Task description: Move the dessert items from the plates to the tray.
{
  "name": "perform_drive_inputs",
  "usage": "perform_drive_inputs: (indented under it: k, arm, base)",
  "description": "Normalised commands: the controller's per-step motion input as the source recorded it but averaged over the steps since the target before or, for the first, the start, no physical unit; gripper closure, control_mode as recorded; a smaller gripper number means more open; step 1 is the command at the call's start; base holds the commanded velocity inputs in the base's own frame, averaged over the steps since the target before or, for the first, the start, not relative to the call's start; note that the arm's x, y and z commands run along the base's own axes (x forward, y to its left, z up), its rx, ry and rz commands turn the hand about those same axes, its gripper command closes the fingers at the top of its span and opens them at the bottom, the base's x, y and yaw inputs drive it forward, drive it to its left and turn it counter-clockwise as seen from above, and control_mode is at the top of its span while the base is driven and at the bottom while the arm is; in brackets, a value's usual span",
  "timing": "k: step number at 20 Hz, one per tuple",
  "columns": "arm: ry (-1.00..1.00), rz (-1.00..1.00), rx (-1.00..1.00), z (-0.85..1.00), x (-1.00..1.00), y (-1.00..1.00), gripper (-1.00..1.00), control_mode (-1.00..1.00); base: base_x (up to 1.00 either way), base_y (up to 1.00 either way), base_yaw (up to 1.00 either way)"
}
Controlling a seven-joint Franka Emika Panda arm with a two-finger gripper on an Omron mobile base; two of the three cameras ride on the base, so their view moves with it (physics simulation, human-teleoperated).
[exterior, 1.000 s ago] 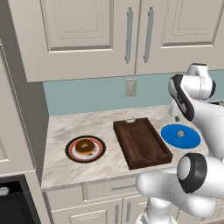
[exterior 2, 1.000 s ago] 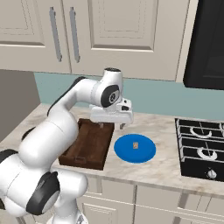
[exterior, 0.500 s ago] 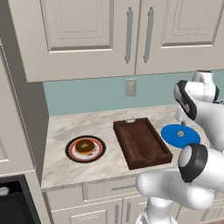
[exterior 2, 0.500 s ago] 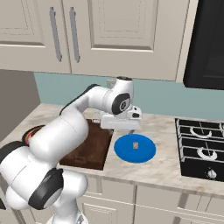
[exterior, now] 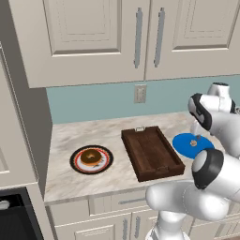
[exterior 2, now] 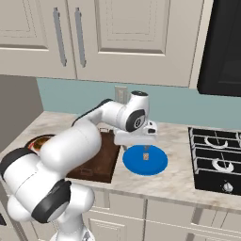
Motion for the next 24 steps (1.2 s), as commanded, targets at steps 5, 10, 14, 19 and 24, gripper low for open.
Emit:
perform_drive_inputs:
  k: [5, 10, 14, 19, 24]
  arm:
    - [-0.05, 0.03, 0.00, -0.30, 0.19, -0.02, -1.00, -1.00]
    - [-0.02, 0.01, -0.03, -0.27, 0.17, 0.00, -1.00, -1.00]
    - [0.00, 0.00, -0.05, -0.12, 0.13, -0.03, -1.00, -1.00]
    - [0.03, 0.00, -0.01, -0.09, 0.14, -0.14, -1.00, -1.00]
    - [0.01, 0.00, 0.00, -0.02, 0.23, -0.21, -1.00, -1.00]
  base:
    - [0.00, 0.00, 0.00]
    - [0.00, 0.00, 0.00]
    - [0.00, 0.00, 0.00]
    - [0.00, 0.00, 0.00]
    - [0.00, 0.00, 0.00]
